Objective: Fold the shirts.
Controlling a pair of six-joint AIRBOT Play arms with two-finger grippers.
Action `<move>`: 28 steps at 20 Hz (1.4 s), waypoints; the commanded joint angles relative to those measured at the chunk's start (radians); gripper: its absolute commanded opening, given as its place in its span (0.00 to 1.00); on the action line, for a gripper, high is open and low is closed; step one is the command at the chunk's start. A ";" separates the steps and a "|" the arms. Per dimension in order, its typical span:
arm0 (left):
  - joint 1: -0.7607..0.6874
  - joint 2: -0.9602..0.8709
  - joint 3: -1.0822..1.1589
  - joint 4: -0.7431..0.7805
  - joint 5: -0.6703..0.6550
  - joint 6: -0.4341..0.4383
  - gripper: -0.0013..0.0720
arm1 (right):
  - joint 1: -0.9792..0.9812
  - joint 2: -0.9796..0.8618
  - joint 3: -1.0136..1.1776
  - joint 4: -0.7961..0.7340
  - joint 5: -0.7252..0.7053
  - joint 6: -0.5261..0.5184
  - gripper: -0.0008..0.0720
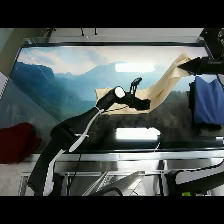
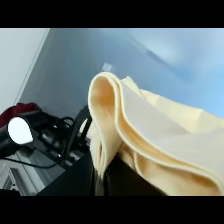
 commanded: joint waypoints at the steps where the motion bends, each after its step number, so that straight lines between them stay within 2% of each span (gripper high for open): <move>1: 0.116 0.134 0.001 -0.050 -0.260 0.059 0.03 | 0.068 -0.020 -0.003 -0.055 0.007 0.014 0.04; 3: 0.244 0.251 0.001 -0.050 -0.408 0.070 0.03 | 0.143 -0.041 -0.016 -0.073 -0.010 0.020 0.04; 4: 0.306 0.307 0.001 -0.050 -0.441 0.070 0.03 | 0.191 -0.048 -0.022 -0.073 -0.040 0.020 0.04; 9: 0.590 0.555 0.001 -0.052 -0.489 0.070 0.03 | 0.489 -0.091 -0.025 -0.074 -0.242 0.020 0.04; 13: 0.694 0.643 -0.002 -0.051 -0.525 0.070 0.03 | 0.742 -0.204 -0.026 -0.119 -0.469 0.019 0.05; 14: 0.701 0.649 -0.002 -0.051 -0.542 0.070 0.03 | 0.793 -0.245 -0.025 -0.118 -0.518 0.019 0.09; 15: 0.705 0.651 -0.002 -0.050 -0.560 0.070 0.03 | 0.842 -0.290 -0.025 -0.118 -0.568 0.019 0.32; 16: 0.705 0.651 -0.002 -0.050 -0.580 0.070 0.03 | 0.872 -0.325 -0.025 -0.114 -0.606 0.019 0.47; 17: 0.702 0.650 -0.002 -0.050 -0.594 0.070 0.03 | 0.885 -0.347 -0.025 -0.101 -0.621 0.019 0.49; 18: 0.699 0.650 -0.002 -0.050 -0.603 0.070 0.03 | 0.883 -0.350 -0.025 -0.094 -0.618 0.019 0.52; 20: 0.688 0.650 -0.002 -0.050 -0.604 0.070 0.03 | 0.839 -0.314 -0.024 -0.090 -0.578 0.020 0.51; 23: 0.688 0.650 -0.002 -0.050 -0.604 0.070 0.03 | 0.690 -0.218 -0.024 -0.109 -0.468 0.068 0.50; 28: 0.688 0.650 -0.002 -0.050 -0.619 0.070 0.04 | 0.386 -0.135 -0.069 -0.328 -0.286 0.228 0.52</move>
